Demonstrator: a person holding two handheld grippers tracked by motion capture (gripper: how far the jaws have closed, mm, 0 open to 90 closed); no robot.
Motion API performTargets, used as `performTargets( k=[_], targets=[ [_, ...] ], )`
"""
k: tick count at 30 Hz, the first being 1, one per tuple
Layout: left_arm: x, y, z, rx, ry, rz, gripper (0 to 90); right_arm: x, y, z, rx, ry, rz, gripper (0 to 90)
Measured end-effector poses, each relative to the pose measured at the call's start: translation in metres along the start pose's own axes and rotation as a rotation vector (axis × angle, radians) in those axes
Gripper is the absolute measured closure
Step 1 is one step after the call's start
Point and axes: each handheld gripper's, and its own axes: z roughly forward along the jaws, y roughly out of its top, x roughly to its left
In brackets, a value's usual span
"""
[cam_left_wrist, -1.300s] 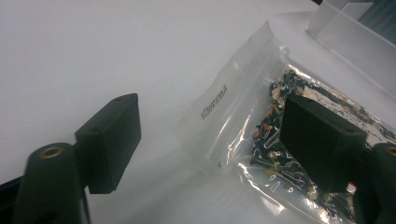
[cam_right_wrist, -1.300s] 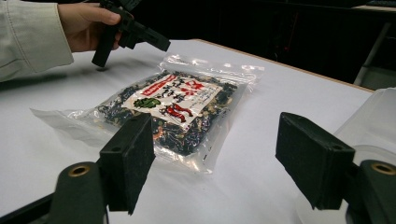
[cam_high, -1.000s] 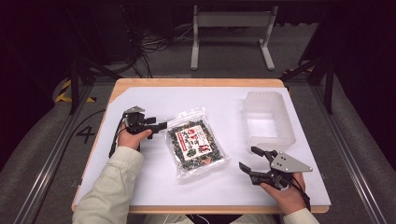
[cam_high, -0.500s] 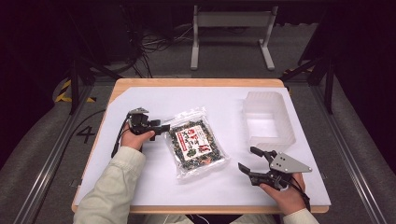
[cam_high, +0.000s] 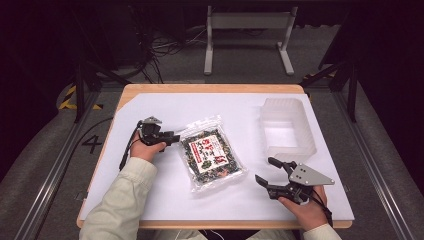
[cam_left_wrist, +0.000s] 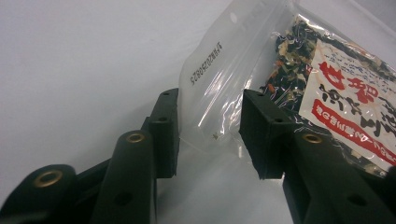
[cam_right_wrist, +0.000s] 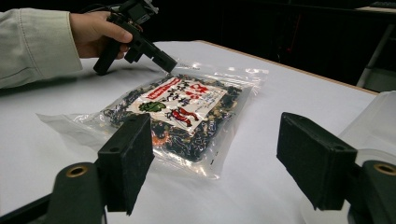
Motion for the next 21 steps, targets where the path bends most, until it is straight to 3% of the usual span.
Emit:
performTargets(
  k=[3, 11, 18, 21],
  targets=[
    [0.0, 0.0, 0.001, 0.012, 0.004, 0.021, 75.3, 0.0, 0.0, 0.0, 0.002, 0.0, -0.001, 26.9],
    [-0.002, 0.0, -0.001, 0.006, 0.013, 0.049, 81.9, 0.0, 0.0, 0.0, 0.003, -0.001, 0.001, 26.9],
    [-0.003, 0.002, -0.008, -0.036, -0.039, 0.042, 89.8, -0.001, 0.0, 0.0, 0.0, -0.002, 0.002, 27.5],
    [-0.007, 0.003, -0.011, -0.046, -0.023, 0.077, 90.0, -0.001, 0.0, 0.0, 0.002, -0.005, -0.001, 28.1]
  ],
)
